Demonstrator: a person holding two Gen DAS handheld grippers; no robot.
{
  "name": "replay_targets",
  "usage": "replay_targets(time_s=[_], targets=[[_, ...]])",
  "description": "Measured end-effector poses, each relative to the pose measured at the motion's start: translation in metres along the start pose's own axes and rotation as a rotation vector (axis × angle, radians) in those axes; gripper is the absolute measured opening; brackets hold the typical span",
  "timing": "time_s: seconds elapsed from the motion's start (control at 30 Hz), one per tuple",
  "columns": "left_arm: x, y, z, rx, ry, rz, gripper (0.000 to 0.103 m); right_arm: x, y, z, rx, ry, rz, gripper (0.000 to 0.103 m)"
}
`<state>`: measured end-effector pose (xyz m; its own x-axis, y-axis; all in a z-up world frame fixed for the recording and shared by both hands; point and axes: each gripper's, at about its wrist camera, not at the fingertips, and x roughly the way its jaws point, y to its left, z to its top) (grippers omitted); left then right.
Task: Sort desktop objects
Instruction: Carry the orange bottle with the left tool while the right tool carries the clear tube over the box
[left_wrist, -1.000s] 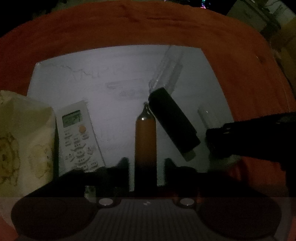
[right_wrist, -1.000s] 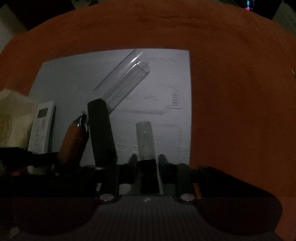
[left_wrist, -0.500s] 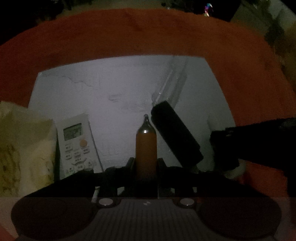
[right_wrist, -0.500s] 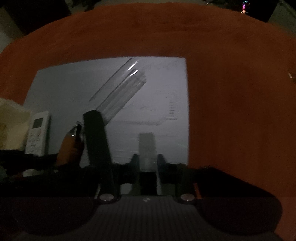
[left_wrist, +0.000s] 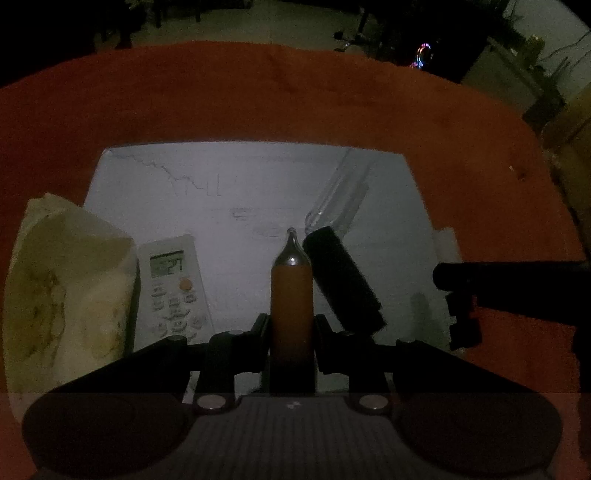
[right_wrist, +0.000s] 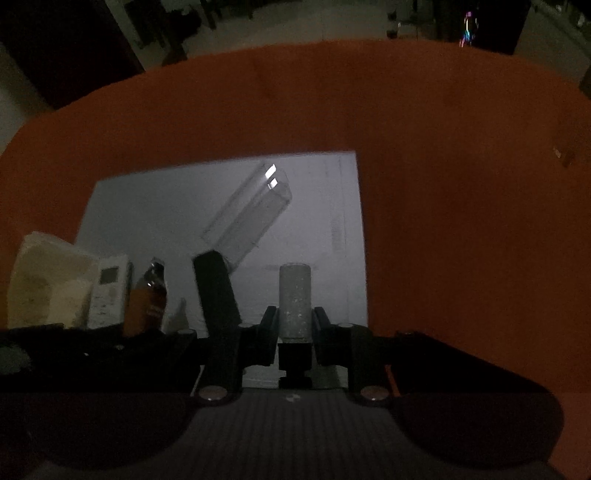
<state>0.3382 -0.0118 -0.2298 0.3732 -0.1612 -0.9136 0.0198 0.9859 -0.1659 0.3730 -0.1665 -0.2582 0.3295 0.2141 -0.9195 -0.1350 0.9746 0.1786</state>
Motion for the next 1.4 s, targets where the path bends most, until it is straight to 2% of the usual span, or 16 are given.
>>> replay_targets(time_s=[0.23,0.4,0.53,0.63,0.77,0.9,1.03,1.13,1.23,1.4], targets=[[-0.037,0.001,-0.009,-0.002,-0.038,-0.009,0.021,-0.052,0.013,-0.011,-0.021,-0.06,0.048,0.021],[-0.07,0.004,-0.026,0.009,-0.061,-0.005,0.021,-0.082,0.023,-0.026,-0.037,-0.066,0.083,0.021],[-0.109,0.003,-0.042,0.038,-0.141,0.026,0.021,-0.109,0.026,-0.044,-0.038,-0.066,0.124,0.021],[-0.138,0.01,-0.051,-0.013,-0.165,-0.033,0.021,-0.124,0.029,-0.06,-0.032,-0.059,0.166,0.021],[-0.176,0.005,-0.064,0.021,-0.217,-0.061,0.021,-0.154,0.033,-0.076,-0.04,-0.087,0.213,0.021],[-0.199,0.004,-0.081,0.018,-0.207,-0.085,0.021,-0.191,0.036,-0.09,-0.052,-0.127,0.256,0.021],[-0.209,0.005,-0.108,0.038,-0.176,-0.102,0.021,-0.227,0.033,-0.118,-0.053,-0.133,0.299,0.021],[-0.201,0.006,-0.128,0.049,-0.131,-0.096,0.021,-0.237,0.031,-0.142,-0.052,-0.118,0.318,0.021],[-0.183,0.007,-0.141,0.047,-0.08,-0.09,0.021,-0.223,0.032,-0.16,-0.043,-0.07,0.31,0.021],[-0.15,0.006,-0.156,0.056,-0.043,-0.038,0.021,-0.169,0.043,-0.176,-0.05,0.041,0.257,0.021]])
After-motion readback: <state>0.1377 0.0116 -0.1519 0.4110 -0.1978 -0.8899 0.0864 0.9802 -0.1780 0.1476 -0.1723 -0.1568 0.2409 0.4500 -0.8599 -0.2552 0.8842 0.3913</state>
